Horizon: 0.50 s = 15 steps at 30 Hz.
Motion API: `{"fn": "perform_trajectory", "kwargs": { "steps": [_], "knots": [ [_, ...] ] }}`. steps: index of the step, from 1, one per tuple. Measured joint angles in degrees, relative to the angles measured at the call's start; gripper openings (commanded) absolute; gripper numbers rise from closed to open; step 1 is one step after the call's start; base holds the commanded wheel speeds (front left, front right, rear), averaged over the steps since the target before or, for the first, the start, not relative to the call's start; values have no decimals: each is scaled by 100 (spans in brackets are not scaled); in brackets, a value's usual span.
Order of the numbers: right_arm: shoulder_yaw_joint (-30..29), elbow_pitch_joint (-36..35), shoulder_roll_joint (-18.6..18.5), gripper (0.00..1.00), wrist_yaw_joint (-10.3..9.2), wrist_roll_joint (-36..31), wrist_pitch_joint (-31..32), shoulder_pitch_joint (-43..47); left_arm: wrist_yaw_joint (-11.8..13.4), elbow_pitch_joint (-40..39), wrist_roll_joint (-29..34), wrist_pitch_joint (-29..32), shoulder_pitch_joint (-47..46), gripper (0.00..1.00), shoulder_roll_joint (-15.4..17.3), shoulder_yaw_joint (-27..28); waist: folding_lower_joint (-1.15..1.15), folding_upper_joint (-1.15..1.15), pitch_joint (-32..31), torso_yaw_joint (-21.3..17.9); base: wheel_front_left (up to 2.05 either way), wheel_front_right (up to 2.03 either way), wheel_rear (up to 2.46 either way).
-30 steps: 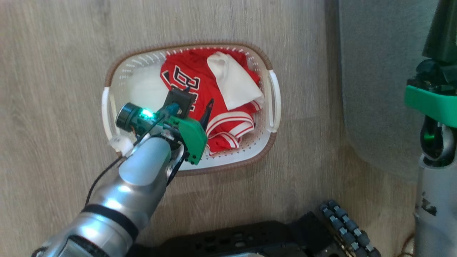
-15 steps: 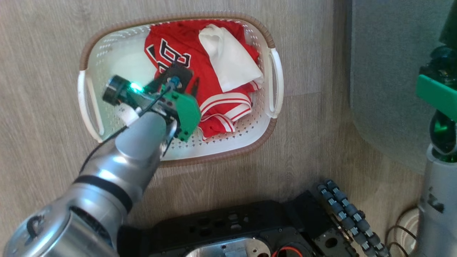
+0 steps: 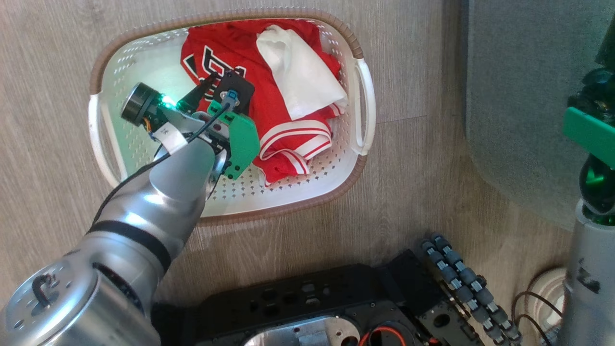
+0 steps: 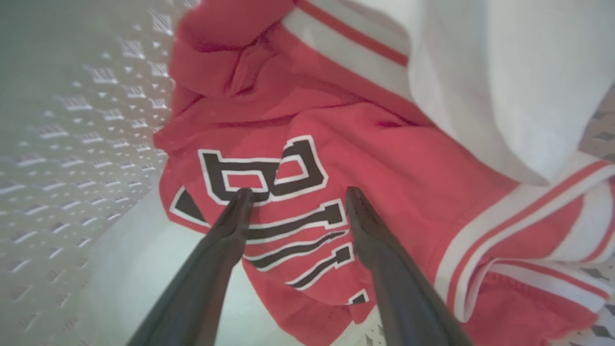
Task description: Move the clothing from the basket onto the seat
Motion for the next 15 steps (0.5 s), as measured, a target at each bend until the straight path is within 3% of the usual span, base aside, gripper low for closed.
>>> {"fn": "perform_trajectory", "kwargs": {
  "steps": [10,11,13,14,15],
  "knots": [
    [16,-75,0,100,0,53,0,28,-1,100,-2,202,-130,100,2,-261,0,0,59,-66,0,0,0],
    [13,-82,0,100,0,53,0,46,-2,102,-3,234,-138,73,2,-272,0,0,68,-66,0,0,0],
    [13,-90,0,100,0,53,0,105,-4,124,-40,253,-138,7,2,-288,0,0,80,-67,0,0,0],
    [12,-88,0,100,0,53,0,126,-4,134,-60,286,-138,0,2,-297,0,0,84,-68,0,0,0],
    [4,-88,0,100,0,53,0,123,-4,146,-60,292,-138,0,2,-308,0,0,85,-68,0,0,0]
  ]
}}
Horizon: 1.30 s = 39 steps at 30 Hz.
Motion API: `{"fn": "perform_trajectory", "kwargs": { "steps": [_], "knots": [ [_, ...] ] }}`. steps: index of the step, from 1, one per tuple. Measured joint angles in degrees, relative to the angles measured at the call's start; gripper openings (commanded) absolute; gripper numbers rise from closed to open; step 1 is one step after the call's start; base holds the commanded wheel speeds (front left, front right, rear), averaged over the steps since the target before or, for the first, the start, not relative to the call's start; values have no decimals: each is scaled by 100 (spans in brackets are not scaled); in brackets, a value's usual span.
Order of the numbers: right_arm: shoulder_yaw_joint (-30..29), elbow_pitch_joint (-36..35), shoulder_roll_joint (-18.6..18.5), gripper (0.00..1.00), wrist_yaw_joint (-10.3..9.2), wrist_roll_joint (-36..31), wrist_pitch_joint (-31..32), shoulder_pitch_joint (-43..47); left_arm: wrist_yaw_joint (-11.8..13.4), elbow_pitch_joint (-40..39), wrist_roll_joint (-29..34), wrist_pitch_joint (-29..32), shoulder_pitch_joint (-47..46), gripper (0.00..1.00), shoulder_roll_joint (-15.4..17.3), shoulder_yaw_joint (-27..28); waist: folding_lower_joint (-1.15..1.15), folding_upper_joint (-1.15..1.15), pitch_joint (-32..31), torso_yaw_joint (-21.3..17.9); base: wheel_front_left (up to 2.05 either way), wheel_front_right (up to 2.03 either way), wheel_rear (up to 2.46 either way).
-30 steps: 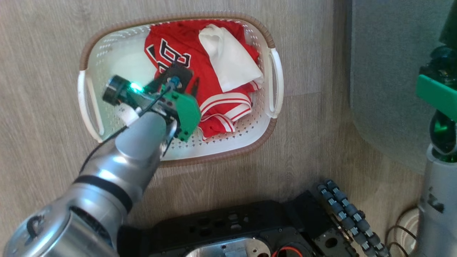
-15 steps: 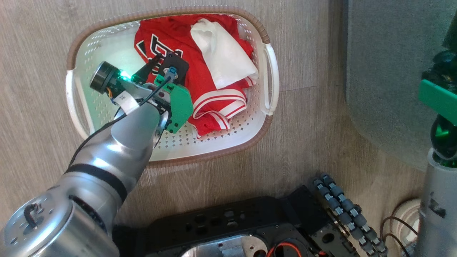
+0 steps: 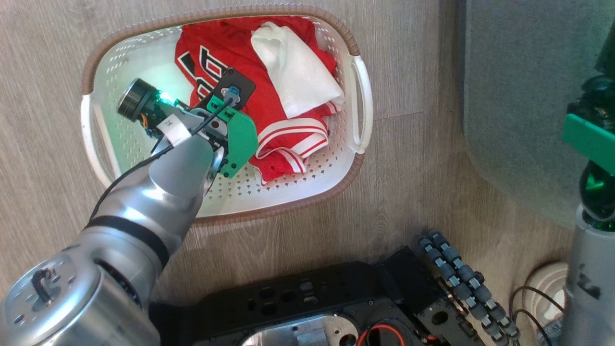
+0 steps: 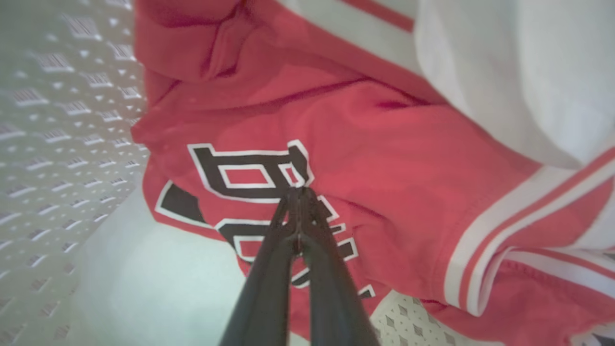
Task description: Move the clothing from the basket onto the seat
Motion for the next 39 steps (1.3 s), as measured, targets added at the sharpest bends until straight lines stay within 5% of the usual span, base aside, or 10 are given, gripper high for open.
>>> {"fn": "perform_trajectory", "kwargs": {
  "steps": [16,30,39],
  "knots": [
    [-1,378,0,100,0,49,0,-151,-89,-140,-334,-587,10,0,2,-77,0,1,-255,118,0,0,0],
    [91,1256,0,100,0,-12,0,90,-56,-1084,-705,-1010,843,0,1,-165,0,1,-1494,349,0,0,0],
    [68,1764,0,100,0,-90,0,605,66,-2315,-508,-1010,1561,0,174,288,-1,1,-2447,446,0,0,0]
  ]
}}
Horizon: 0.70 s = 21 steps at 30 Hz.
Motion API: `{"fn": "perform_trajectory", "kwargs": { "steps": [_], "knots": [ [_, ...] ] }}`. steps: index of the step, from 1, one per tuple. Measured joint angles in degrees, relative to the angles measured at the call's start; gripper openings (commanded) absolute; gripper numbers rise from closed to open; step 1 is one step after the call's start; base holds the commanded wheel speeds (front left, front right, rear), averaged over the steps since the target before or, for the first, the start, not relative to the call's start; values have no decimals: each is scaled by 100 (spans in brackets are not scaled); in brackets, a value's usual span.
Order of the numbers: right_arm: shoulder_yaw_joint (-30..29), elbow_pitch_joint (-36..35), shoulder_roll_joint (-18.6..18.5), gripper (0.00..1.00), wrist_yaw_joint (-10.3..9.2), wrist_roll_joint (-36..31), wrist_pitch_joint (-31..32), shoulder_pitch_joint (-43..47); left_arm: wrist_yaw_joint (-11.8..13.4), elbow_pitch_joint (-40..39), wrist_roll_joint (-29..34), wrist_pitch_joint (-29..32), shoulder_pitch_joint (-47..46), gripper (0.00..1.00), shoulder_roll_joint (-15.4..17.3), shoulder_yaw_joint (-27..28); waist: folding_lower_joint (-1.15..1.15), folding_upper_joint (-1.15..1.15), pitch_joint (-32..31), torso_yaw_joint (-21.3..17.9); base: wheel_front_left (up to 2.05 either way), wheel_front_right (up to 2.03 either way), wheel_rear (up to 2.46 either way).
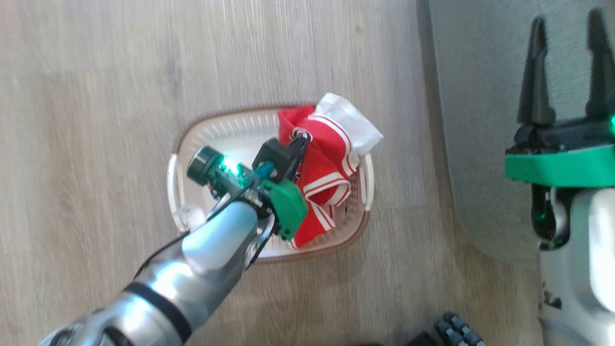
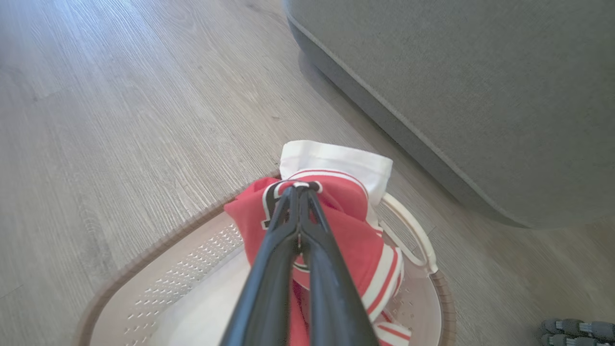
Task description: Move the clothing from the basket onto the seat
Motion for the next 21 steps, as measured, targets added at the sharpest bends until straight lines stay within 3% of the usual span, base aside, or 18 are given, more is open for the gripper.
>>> {"fn": "perform_trajectory", "kwargs": {
  "steps": [8,16,18,20,21],
  "knots": [
    [-25,378,0,100,0,-24,0,517,197,-1076,191,0,995,0,436,490,0,0,-897,53,0,0,0],
    [-12,620,2,100,0,-23,1,857,302,-1625,260,1,1684,0,644,606,0,0,-1636,68,0,0,0],
    [7,649,2,100,0,-22,1,936,352,-1752,253,0,1846,36,670,714,0,0,-1828,68,0,0,0],
    [40,687,2,100,0,-22,1,1009,363,-1901,194,0,2018,44,688,849,0,0,-2008,66,0,0,0],
    [55,713,2,100,0,-22,1,1051,403,-1970,145,0,2104,54,694,916,0,0,-2093,65,0,0,0]
  ]
}}
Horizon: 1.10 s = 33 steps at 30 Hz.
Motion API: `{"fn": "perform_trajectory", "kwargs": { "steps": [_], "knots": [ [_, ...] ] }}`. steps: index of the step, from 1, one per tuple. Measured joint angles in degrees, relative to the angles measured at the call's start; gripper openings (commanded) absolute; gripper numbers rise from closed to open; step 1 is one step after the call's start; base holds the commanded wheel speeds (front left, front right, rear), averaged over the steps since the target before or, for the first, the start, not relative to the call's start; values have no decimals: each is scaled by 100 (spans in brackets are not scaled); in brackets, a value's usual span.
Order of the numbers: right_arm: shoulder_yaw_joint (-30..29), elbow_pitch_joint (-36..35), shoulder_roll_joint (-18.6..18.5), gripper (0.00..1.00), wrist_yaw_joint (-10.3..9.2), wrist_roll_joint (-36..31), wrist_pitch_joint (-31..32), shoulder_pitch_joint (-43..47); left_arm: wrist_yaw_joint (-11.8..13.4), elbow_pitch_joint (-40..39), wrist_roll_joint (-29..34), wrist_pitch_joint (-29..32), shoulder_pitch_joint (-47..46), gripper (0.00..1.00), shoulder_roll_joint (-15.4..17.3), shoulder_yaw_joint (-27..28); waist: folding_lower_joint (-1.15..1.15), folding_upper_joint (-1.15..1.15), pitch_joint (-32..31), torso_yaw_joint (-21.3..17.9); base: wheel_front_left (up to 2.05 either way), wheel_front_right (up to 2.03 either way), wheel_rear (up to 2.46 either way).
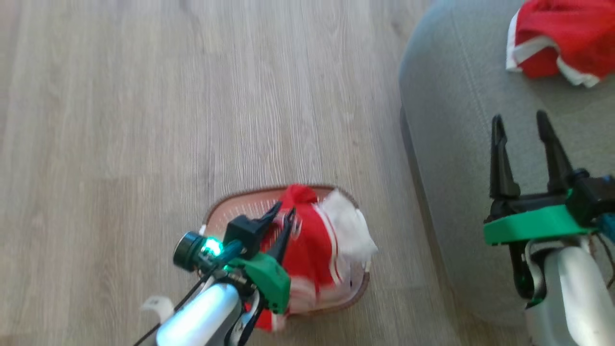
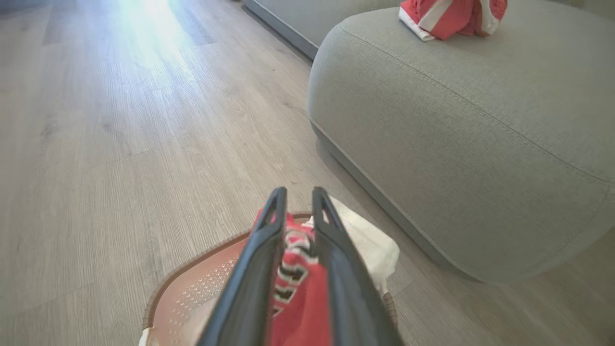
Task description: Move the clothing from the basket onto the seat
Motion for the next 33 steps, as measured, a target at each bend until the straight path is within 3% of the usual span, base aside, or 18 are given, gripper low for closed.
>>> {"fn": "perform_trajectory", "kwargs": {
  "steps": [1,2,13,24,33],
  "knots": [
    [10,31,0,100,0,0,0,38,2,-70,-23,0,90,85,18,60,0,0,-85,0,0,0,0],
    [18,42,1,100,0,0,0,82,22,-127,-25,0,175,100,35,124,0,0,-163,1,0,0,0],
    [11,123,3,100,0,-54,0,559,301,-1031,-25,0,1285,100,219,805,0,-1,-836,76,0,0,0],
    [155,238,7,100,0,-94,0,831,536,-1673,23,0,2106,100,321,1875,0,-1,-1199,159,0,0,0],
    [301,303,8,100,0,-44,0,950,631,-2225,435,0,2693,100,303,2818,0,-1,-1360,214,0,0,0]
  ]
}}
